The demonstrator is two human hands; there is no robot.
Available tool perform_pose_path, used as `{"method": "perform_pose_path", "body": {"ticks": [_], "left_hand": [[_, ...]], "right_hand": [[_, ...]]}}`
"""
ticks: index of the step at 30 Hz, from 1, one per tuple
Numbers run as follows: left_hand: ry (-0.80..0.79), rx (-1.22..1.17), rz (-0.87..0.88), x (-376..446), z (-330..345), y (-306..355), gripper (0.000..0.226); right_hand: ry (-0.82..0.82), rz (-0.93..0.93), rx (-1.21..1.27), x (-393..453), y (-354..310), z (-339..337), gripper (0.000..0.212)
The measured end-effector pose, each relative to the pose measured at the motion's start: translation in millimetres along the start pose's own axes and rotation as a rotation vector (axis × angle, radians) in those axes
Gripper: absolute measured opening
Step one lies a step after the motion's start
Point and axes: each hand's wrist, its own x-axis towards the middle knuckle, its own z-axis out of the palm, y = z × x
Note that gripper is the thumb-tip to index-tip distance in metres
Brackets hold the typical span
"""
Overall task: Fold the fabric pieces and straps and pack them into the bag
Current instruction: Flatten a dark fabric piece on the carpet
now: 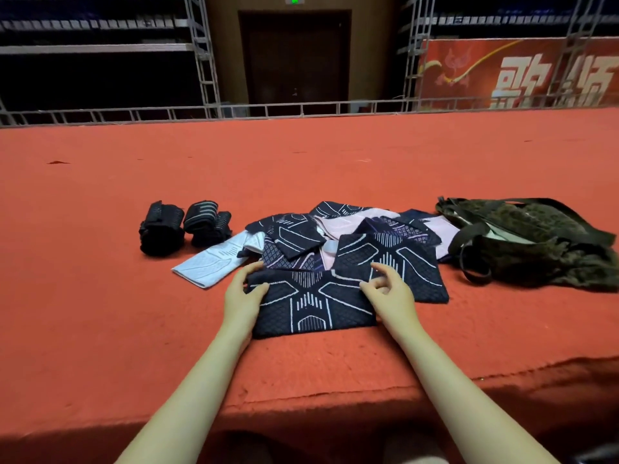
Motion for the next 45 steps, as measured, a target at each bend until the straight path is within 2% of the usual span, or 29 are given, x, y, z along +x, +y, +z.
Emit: {"method": "perform_pose_path", "body": {"ticks": [3,6,10,12,14,18,21,23,27,34,36,38,40,45], "left_hand": [[0.046,-0.044,-0.036,2,-2,-2,0.046],[0.058,0.117,0.044,3,-2,-10,0.048],[0.051,0.278,0.08,3,-1,-15,0.047],[0.005,0.375,0.122,3,0,-19,0.042],[-0.019,0.527,0.201,2,3,-25,0.035],[0.037,0.602,0.171,-2,5,-22,0.029],[0.025,0.629,0.199,-6,7,-15,0.032],[-0.007,0.639,0.217,-5,7,-14,0.035],[-0.079,0.647,0.294,-4,7,-16,0.038],[-0.134,0.676,0.351,-6,7,-18,0.033],[-0.161,0.69,0.381,-8,8,-17,0.034],[-0.189,0.707,0.418,-11,8,-16,0.034],[-0.199,0.724,0.469,-13,9,-16,0.034],[-0.252,0.734,0.551,-18,14,-13,0.048]], "right_hand": [[-0.136,-0.014,-0.148,-3,-2,1,0.058],[-0.189,-0.044,-0.261,-7,-1,3,0.058],[-0.011,0.017,0.021,-4,5,0,0.045],[0.059,0.071,0.101,-3,5,-3,0.055],[0.058,0.114,0.135,-4,4,-4,0.065],[-0.036,0.123,0.192,-5,-3,5,0.04],[-0.025,-0.18,0.01,-8,-6,14,0.023],[-0.094,-0.353,-0.117,-12,-7,22,0.022],[-0.244,-0.52,-0.315,-16,-1,29,0.027],[-0.385,-0.566,-0.463,-23,-5,31,0.041],[-0.394,-0.521,-0.42,-23,-6,31,0.046],[-0.383,-0.465,-0.384,-22,-5,32,0.039],[-0.379,-0.464,-0.491,-19,-2,34,0.035],[-0.458,-0.327,-0.616,-15,-3,36,0.053]]}}
